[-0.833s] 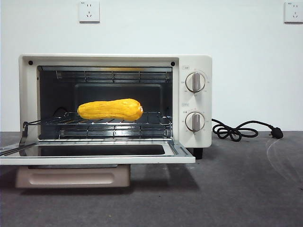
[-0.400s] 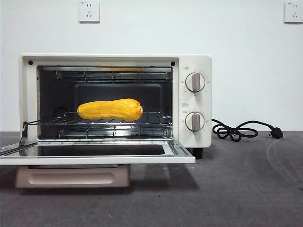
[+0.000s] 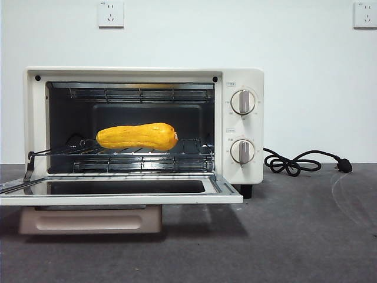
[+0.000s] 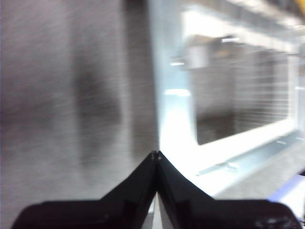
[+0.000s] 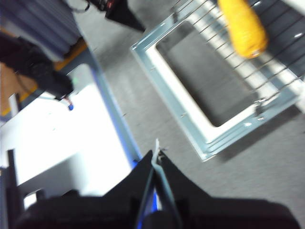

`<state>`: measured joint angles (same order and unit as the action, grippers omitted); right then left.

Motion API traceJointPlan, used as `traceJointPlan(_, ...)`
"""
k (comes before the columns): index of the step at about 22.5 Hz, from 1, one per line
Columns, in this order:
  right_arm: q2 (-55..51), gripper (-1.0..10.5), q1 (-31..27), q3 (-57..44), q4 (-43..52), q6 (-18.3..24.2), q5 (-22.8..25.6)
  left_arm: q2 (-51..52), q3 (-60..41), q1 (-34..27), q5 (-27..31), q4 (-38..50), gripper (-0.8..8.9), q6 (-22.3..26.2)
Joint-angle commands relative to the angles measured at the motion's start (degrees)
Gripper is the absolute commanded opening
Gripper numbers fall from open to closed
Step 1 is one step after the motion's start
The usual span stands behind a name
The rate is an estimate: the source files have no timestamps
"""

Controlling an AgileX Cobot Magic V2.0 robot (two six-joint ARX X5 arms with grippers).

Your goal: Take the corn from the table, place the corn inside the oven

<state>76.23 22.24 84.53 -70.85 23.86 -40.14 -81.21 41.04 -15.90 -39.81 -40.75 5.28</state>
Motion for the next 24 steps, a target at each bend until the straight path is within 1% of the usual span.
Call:
traceJointPlan(1,0.3,-0.1,-0.2,0.1,0.5,0.8,-0.4,-2.5,-0.1,-0.1,1.6,0.8,-0.08,-0.9)
traceJointPlan(4,0.3,-0.1,-0.2,0.1,0.5,0.8,-0.4,-6.1,-0.1,0.2,1.8,1.8,-0.08,-1.8)
traceJointPlan(12,0.3,-0.1,-0.2,0.1,0.6,0.8,-0.4,-14.8,-0.1,5.2,1.9,3.1,-0.09,-1.4)
traceJointPlan(14,0.3,-0.1,-0.2,0.1,0.6,0.8,-0.4,-15.1,-0.1,5.7,0.4,2.7,-0.09,-0.6)
traceJointPlan(17,0.5,-0.1,-0.2,0.1,0.7,0.8,-0.4,-15.0,0.5,5.7,-4.0,0.9,-0.08,-0.5)
traceJointPlan(20,0.5,-0.1,-0.2,0.1,0.7,0.8,-0.4,-14.6,2.5,5.7,-4.2,-3.2,-0.08,1.3)
traceJointPlan(24,0.5,-0.1,-0.2,0.1,0.5,0.8,-0.4,-11.8,3.0,5.7,-4.2,-3.6,-0.08,1.3)
